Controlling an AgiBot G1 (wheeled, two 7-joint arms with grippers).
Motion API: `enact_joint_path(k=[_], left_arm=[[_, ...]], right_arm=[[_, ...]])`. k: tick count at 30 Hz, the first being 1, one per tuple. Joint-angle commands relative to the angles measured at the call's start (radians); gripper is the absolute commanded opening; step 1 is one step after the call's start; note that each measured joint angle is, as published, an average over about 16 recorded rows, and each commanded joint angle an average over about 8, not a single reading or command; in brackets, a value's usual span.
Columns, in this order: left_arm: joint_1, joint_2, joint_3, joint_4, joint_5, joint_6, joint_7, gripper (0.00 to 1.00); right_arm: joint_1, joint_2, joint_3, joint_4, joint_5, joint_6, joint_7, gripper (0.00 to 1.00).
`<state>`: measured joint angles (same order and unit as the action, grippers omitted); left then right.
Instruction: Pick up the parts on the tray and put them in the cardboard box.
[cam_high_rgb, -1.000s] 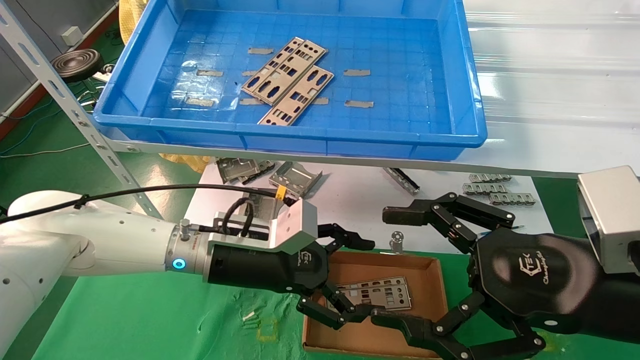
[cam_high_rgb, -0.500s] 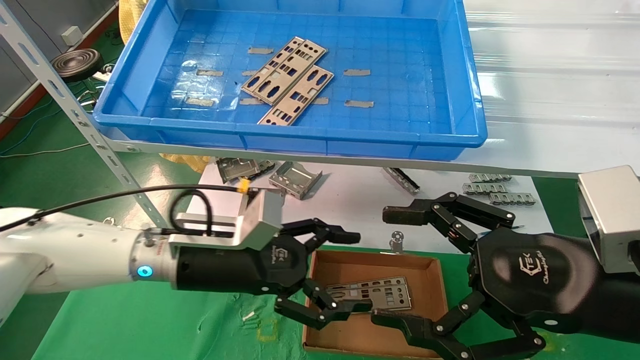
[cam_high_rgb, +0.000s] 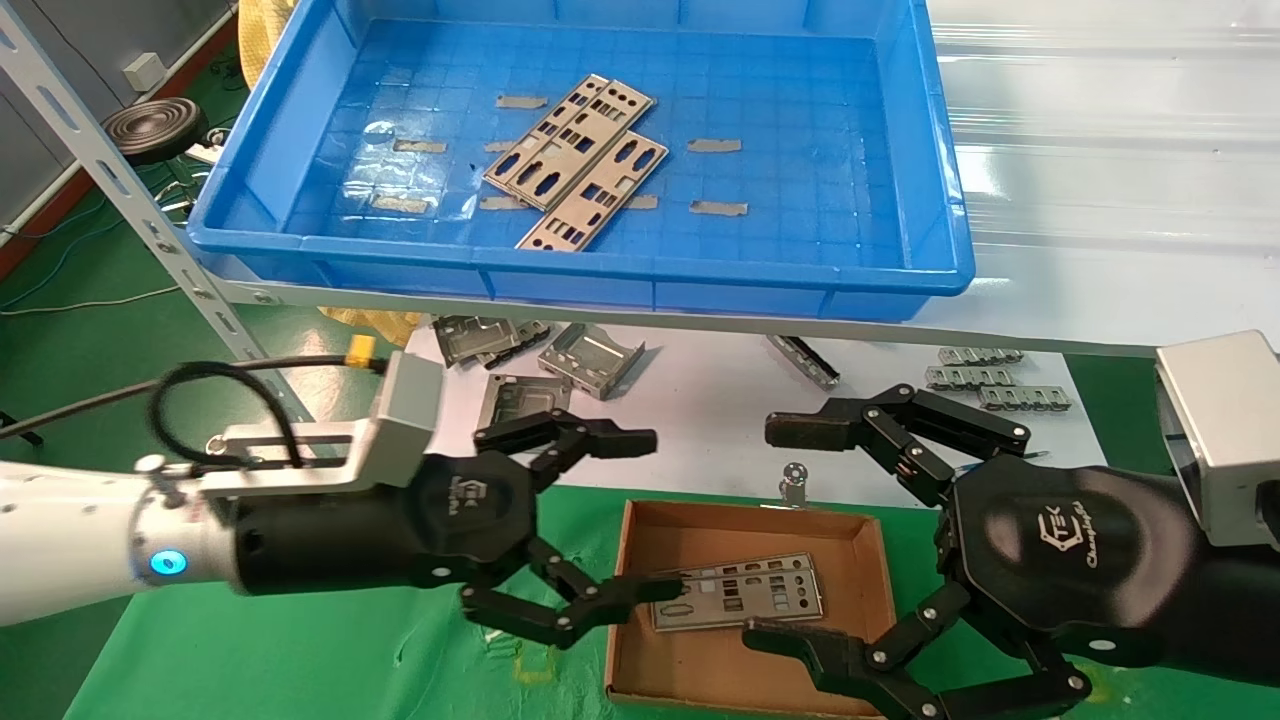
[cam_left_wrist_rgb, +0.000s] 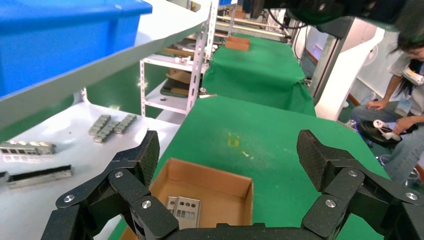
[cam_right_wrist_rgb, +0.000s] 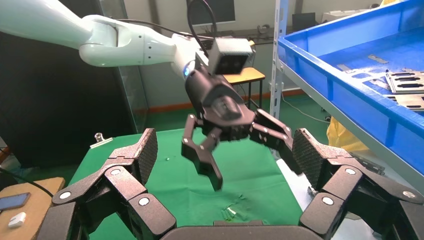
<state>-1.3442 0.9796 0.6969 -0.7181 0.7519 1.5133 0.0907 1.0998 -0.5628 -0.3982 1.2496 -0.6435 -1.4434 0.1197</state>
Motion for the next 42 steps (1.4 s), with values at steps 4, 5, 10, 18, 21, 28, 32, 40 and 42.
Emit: enact_joint_path(k=[4, 5, 10, 18, 21, 28, 32, 40, 42], left_arm=[[0.041, -0.057, -0.064, -0.087, -0.003, -0.003, -0.043, 1.0], [0.05, -0.068, -0.077, -0.105, -0.004, -0.003, -0.051, 1.0], [0.091, -0.125, -0.141, -0.192, -0.007, -0.006, -0.094, 1.0], [0.158, -0.216, -0.244, -0.332, -0.012, -0.01, -0.163, 1.0], [0.183, -0.25, -0.283, -0.384, -0.014, -0.012, -0.189, 1.0], [0.241, -0.329, -0.373, -0.506, -0.019, -0.016, -0.249, 1.0], [0.267, -0.364, -0.413, -0.56, -0.021, -0.017, -0.274, 1.0], [0.285, -0.389, -0.442, -0.599, -0.023, -0.017, -0.288, 1.0], [0.284, -0.387, -0.439, -0.594, -0.023, -0.017, -0.287, 1.0]], right_arm=[[0.0, 0.0, 0.0, 0.0, 0.0, 0.0, 0.0, 1.0], [0.0, 0.0, 0.0, 0.0, 0.0, 0.0, 0.0, 1.0], [0.0, 0.0, 0.0, 0.0, 0.0, 0.0, 0.0, 1.0], [0.0, 0.0, 0.0, 0.0, 0.0, 0.0, 0.0, 1.0], [0.0, 0.0, 0.0, 0.0, 0.0, 0.0, 0.0, 1.0], [0.0, 0.0, 0.0, 0.0, 0.0, 0.0, 0.0, 1.0], [0.0, 0.0, 0.0, 0.0, 0.0, 0.0, 0.0, 1.0], [0.0, 0.0, 0.0, 0.0, 0.0, 0.0, 0.0, 1.0], [0.0, 0.0, 0.0, 0.0, 0.0, 0.0, 0.0, 1.0]])
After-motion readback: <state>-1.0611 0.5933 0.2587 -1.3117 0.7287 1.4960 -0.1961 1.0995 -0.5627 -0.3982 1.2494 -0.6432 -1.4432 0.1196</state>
